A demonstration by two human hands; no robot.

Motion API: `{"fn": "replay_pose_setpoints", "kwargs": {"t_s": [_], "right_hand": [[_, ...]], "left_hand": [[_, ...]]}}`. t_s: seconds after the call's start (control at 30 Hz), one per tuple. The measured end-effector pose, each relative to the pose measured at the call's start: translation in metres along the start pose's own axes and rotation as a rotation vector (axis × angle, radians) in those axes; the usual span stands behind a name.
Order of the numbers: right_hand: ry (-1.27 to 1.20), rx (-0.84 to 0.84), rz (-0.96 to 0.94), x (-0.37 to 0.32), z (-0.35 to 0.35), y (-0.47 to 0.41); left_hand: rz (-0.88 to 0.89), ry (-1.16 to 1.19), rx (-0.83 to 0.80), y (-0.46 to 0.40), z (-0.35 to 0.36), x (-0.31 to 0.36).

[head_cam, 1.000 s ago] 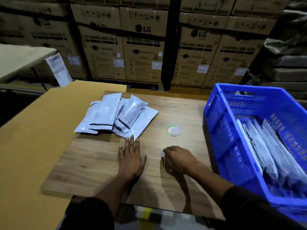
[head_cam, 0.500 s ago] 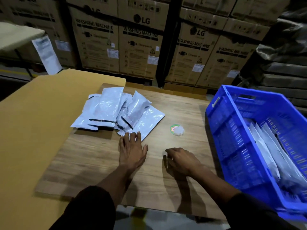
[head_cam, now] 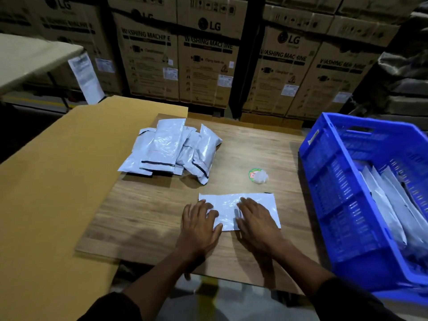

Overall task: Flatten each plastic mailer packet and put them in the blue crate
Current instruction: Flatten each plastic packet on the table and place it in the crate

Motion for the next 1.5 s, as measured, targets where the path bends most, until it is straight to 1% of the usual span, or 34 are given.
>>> {"fn": "replay_pose_setpoints", "kwargs": {"t_s": [0.07,0.13,0.17,0.23,0.27,0.3,0.33,0.37,0.4,0.43,0.5,0.6,0.67,0.83,1.0,1.1,1.27,1.3,1.33,1.37,1.43,1.5], "right_hand": [[0.010,-0.059,0.025,-0.002,0.012,0.020],[0.013,-0.079,0.038,-0.005,0.017,0.034],[0.000,-0.075,0.052,-0.008,0.017,0.038],[-0.067,-0.039,0.079,-0.012,0.016,0.040],[-0.111,-0.021,0.092,-0.015,0.016,0.038],[-0.154,-0.007,0.093,-0.017,0.017,0.035],[-0.203,-0.013,0.096,-0.019,0.017,0.032],[-0.240,-0.027,0.097,-0.020,0.019,0.030],[-0.261,-0.066,0.093,-0.021,0.022,0.028],[-0.265,-0.096,0.076,-0.022,0.026,0.028],[-0.236,-0.121,0.031,-0.023,0.034,0.032],[-0.075,-0.187,0.028,-0.020,0.043,0.040],[0.006,-0.195,0.046,-0.018,0.043,0.040],[0.076,-0.210,0.142,0.000,0.041,0.043],[0.088,-0.216,0.218,0.020,0.033,0.045],[0.100,-0.220,0.283,0.040,0.028,0.049],[0.083,-0.307,0.401,0.064,0.012,0.057],[0.098,-0.271,0.405,0.060,0.009,0.056],[0.122,-0.215,0.370,0.051,0.005,0.054],[0.129,-0.173,0.292,0.038,0.004,0.049],[0.064,-0.143,0.070,0.006,0.013,0.036],[-0.062,-0.177,-0.068,-0.027,0.022,0.021]], "left_hand": [[0.008,-0.025,0.051,0.007,-0.009,0.006],[0.021,-0.011,0.101,0.010,-0.015,0.014],[0.053,0.039,0.131,0.010,-0.014,0.021],[0.098,0.214,0.173,0.008,-0.011,0.038],[0.076,0.309,0.166,0.006,-0.009,0.047],[0.009,0.390,0.141,0.004,-0.006,0.053],[-0.093,0.449,0.102,0.002,-0.002,0.056],[-0.194,0.483,0.059,0.002,0.003,0.058],[-0.257,0.486,0.026,0.003,0.008,0.058],[-0.265,0.454,0.006,0.006,0.013,0.058],[-0.188,0.338,-0.016,0.009,0.019,0.059],[-0.136,0.250,-0.028,0.009,0.022,0.060],[-0.122,0.186,-0.071,0.010,0.023,0.058],[-0.082,0.052,-0.202,0.013,0.026,0.051],[-0.052,-0.051,-0.221,0.013,0.022,0.050],[-0.084,-0.087,-0.232,0.014,0.017,0.047],[-0.117,-0.065,-0.265,0.016,0.013,0.045],[-0.133,-0.024,-0.263,0.015,0.014,0.045],[-0.160,0.029,-0.238,0.013,0.014,0.044],[-0.190,0.082,-0.200,0.012,0.014,0.042],[-0.260,0.147,-0.103,0.012,0.013,0.036],[-0.313,0.230,-0.071,0.013,0.008,0.031]]}}
Point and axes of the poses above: each hand's wrist, its own y-axis away from the middle knuckle, its own z-axis out of the palm, x = y × z, the point moved 4 cm from there along -y, towards the middle knuckle, and after that the axes turned 8 degrees about x, right-handed, at the moved point
